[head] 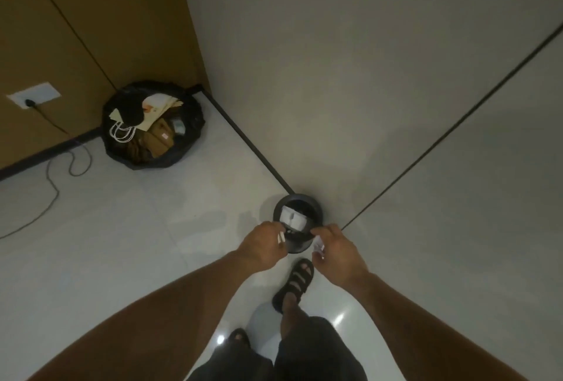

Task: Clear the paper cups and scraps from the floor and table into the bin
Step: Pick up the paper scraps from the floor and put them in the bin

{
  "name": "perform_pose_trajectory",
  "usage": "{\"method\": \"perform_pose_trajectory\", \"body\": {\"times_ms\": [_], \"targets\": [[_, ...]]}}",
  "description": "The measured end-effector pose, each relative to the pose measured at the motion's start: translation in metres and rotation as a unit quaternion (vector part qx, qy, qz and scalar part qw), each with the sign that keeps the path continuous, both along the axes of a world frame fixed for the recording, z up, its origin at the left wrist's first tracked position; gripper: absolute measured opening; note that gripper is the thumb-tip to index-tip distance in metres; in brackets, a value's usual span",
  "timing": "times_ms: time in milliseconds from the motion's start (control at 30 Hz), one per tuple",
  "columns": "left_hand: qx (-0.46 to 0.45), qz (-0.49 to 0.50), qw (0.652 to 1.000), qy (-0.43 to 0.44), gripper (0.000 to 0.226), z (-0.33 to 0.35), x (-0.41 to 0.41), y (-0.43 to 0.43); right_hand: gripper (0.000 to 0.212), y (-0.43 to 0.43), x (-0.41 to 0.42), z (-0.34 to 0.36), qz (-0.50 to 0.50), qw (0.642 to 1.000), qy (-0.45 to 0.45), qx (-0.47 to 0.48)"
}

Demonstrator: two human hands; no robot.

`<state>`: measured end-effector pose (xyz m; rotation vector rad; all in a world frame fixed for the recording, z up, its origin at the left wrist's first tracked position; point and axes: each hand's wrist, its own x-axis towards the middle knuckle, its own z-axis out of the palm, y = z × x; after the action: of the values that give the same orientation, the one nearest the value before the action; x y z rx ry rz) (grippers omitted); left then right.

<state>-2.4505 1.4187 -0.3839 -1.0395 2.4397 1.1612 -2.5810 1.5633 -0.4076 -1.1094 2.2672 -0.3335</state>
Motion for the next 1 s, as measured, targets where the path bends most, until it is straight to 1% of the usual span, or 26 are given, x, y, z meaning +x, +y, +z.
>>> {"method": "perform_pose_trajectory", "body": {"times_ms": [100, 200, 267, 333, 400, 533, 600, 667, 767, 833, 900, 1000], "targets": [[0.003, 0.003, 1.000, -0.019, 0.037, -0.032, -0.043, -0.032, 0.042, -0.038, -0.046, -0.034, 0.000, 1.000, -0.027, -0.002], [0.025, 0.002, 0.999, -0.036, 0.040, -0.080, -0.084, -0.058, 0.042, -0.073, -0.093, -0.086, -0.011, 0.999, -0.043, 0.010], [0.031, 0.004, 0.999, -0.041, 0.039, -0.119, -0.109, -0.074, 0.038, -0.095, -0.116, -0.128, -0.018, 0.998, -0.050, 0.017], [0.037, -0.006, 0.998, -0.042, 0.034, -0.165, -0.131, -0.086, 0.031, -0.114, -0.134, -0.178, -0.030, 0.997, -0.062, 0.027], [0.052, -0.014, 0.998, -0.041, 0.030, -0.214, -0.147, -0.093, 0.029, -0.130, -0.147, -0.230, -0.039, 0.995, -0.077, 0.041], [0.076, -0.019, 0.996, -0.047, 0.025, -0.321, -0.166, -0.100, 0.037, -0.156, -0.171, -0.330, -0.046, 0.994, -0.084, 0.054], [0.085, -0.019, 0.994, -0.058, 0.026, -0.368, -0.172, -0.104, 0.044, -0.165, -0.184, -0.373, -0.043, 0.995, -0.075, 0.058], [0.096, -0.018, 0.994, -0.050, 0.030, -0.403, -0.171, -0.106, 0.051, -0.171, -0.192, -0.406, -0.043, 0.994, -0.073, 0.062], [0.108, -0.023, 0.994, -0.023, 0.049, -0.430, -0.160, -0.110, 0.061, -0.172, -0.195, -0.437, -0.054, 0.993, -0.074, 0.071], [0.109, -0.030, 0.993, -0.021, 0.049, -0.431, -0.150, -0.115, 0.060, -0.168, -0.191, -0.441, -0.053, 0.993, -0.070, 0.084], [0.102, -0.034, 0.993, -0.038, 0.050, -0.421, -0.142, -0.120, 0.057, -0.162, -0.184, -0.432, -0.066, 0.990, -0.074, 0.097], [0.094, -0.041, 0.993, -0.056, 0.050, -0.389, -0.142, -0.133, 0.051, -0.154, -0.174, -0.396, -0.092, 0.987, -0.091, 0.095]]}}
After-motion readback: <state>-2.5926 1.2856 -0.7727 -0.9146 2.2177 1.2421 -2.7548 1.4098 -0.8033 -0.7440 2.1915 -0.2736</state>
